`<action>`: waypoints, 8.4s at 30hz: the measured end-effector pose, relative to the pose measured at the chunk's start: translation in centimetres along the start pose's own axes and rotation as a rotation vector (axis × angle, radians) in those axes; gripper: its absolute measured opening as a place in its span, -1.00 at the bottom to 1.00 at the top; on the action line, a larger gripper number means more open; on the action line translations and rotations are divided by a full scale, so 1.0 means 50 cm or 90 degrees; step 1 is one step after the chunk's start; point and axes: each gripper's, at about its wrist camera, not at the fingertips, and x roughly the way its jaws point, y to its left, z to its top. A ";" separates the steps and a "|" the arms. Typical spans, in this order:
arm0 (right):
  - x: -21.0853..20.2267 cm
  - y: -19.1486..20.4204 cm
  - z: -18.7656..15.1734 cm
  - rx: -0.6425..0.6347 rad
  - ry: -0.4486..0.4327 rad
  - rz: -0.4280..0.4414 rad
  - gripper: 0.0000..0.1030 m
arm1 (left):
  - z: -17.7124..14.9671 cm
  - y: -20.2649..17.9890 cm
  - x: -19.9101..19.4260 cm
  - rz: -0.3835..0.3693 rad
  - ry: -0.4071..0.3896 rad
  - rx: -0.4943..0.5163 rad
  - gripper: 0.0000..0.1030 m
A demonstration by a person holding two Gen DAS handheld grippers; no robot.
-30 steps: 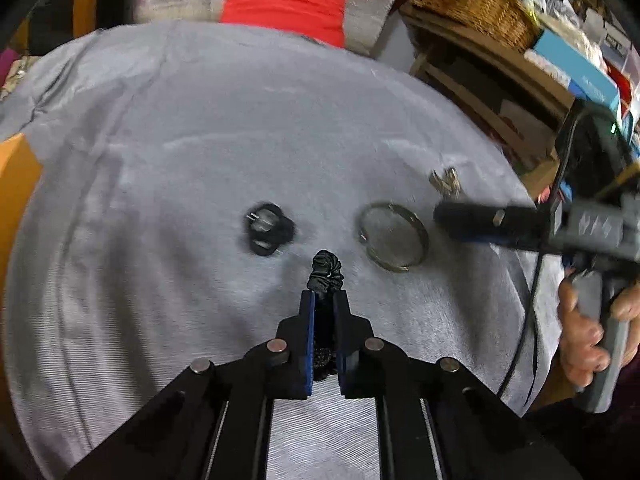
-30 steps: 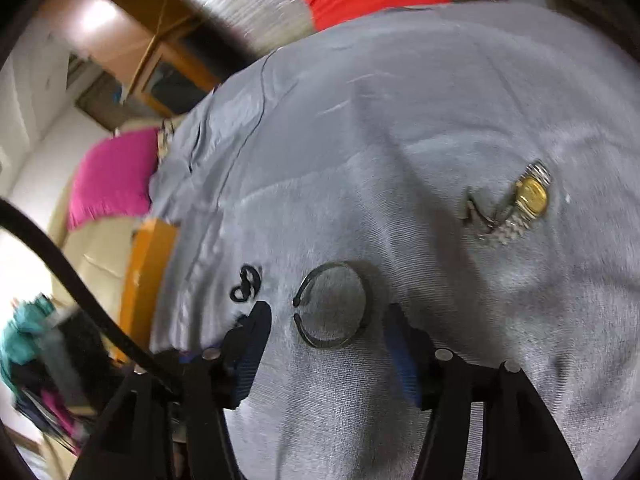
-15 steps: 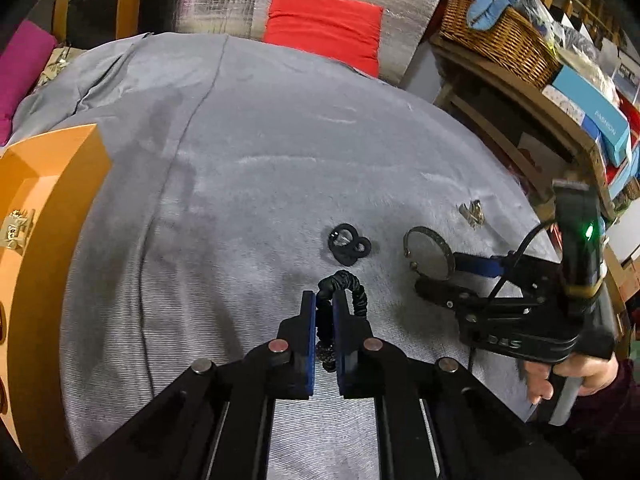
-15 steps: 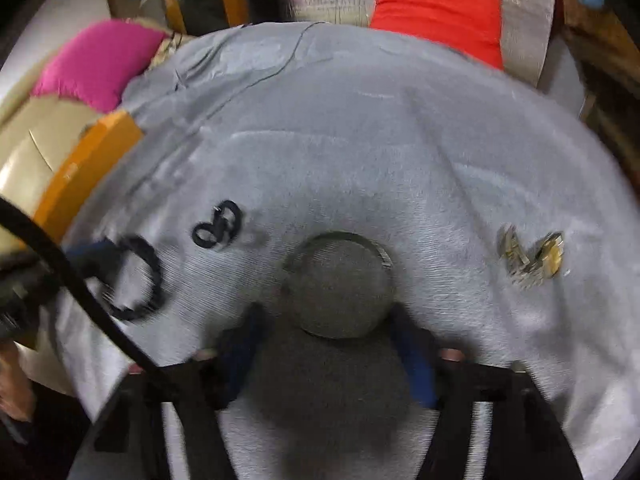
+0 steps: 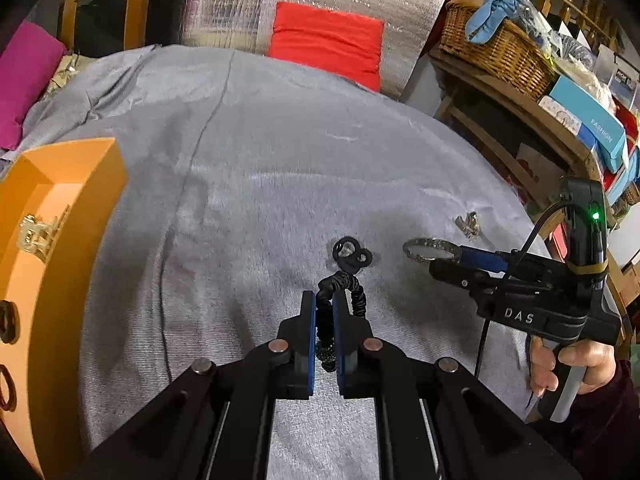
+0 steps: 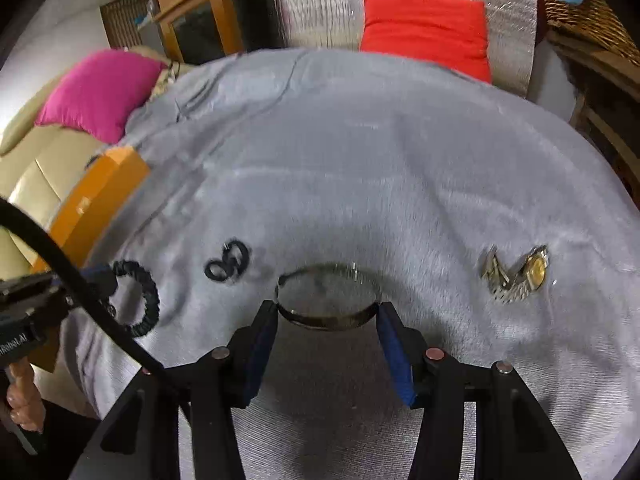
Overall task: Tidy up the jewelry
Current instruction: 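Grasp the black scrunchie with the left tool while the right tool closes on the silver bangle, then lift the black scrunchie with the left tool while the right tool lifts the silver bangle, then open the left tool over the orange box while the right tool releases the bangle there, then move both open tools back over the remaining jewelry on the table, then grasp the small black hair tie with the left tool while the right tool grasps the gold watch, then carry the black hair tie with the left tool while the right tool carries the watch over the box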
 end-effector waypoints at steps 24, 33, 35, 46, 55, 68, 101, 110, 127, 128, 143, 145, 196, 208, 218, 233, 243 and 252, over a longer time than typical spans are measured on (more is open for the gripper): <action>0.023 0.077 0.016 0.109 0.000 0.115 0.46 | -0.030 0.127 -0.112 0.063 -0.059 -0.065 -0.84; 0.106 0.180 -0.015 -0.053 0.026 0.000 0.46 | -0.020 0.100 -0.079 0.062 -0.039 -0.046 -0.84; 0.108 0.195 -0.022 -0.092 0.015 -0.021 0.44 | -0.019 0.098 -0.073 0.061 -0.035 -0.051 -0.84; 0.065 0.133 -0.014 -0.043 -0.001 0.022 0.21 | -0.012 0.083 -0.057 0.060 -0.029 -0.053 -0.84; -0.030 0.101 0.000 0.004 -0.106 0.098 0.21 | -0.005 0.067 -0.077 0.062 -0.061 -0.041 -0.84; -0.110 0.371 0.051 -0.098 -0.138 0.268 0.21 | -0.098 0.248 -0.358 0.147 -0.134 -0.062 -0.84; 0.196 0.794 0.070 -0.301 0.327 0.179 0.35 | -0.211 0.527 -0.254 0.108 0.090 -0.307 -0.51; 0.082 0.716 0.119 -0.220 0.218 0.268 0.35 | -0.205 0.505 -0.310 0.127 0.063 -0.298 -0.35; -0.140 0.057 0.075 0.130 -0.011 0.234 0.32 | -0.036 0.111 -0.217 0.102 0.012 -0.038 -0.17; -0.147 0.017 0.065 0.156 -0.021 0.230 0.32 | -0.030 0.091 -0.200 0.099 0.016 -0.028 -0.17; -0.166 -0.362 -0.047 0.466 -0.116 0.184 0.31 | -0.009 -0.059 0.084 0.094 0.051 -0.004 -0.17; -0.160 -0.370 -0.047 0.474 -0.114 0.178 0.31 | -0.005 -0.065 0.104 0.096 0.059 -0.007 -0.17; -0.002 -0.386 -0.035 0.586 -0.017 0.109 0.11 | 0.051 -0.033 0.176 -0.003 0.127 -0.054 0.14; 0.030 -0.351 0.009 0.515 -0.009 -0.024 -0.02 | 0.073 -0.041 0.200 -0.024 0.120 -0.020 0.14; 0.042 -0.305 0.027 0.385 -0.002 -0.179 -0.72 | 0.056 -0.073 0.206 -0.008 0.105 0.052 -0.51; -0.033 -0.338 0.000 0.456 -0.072 0.002 -0.81 | 0.054 -0.074 0.141 0.003 0.030 0.046 -0.71; -0.088 -0.300 -0.007 0.432 -0.132 0.100 -0.81 | 0.051 -0.083 0.091 0.032 -0.018 0.031 -0.71; -0.118 -0.175 0.016 0.333 -0.181 0.170 -0.81 | 0.043 -0.051 -0.010 0.045 -0.087 -0.004 -0.71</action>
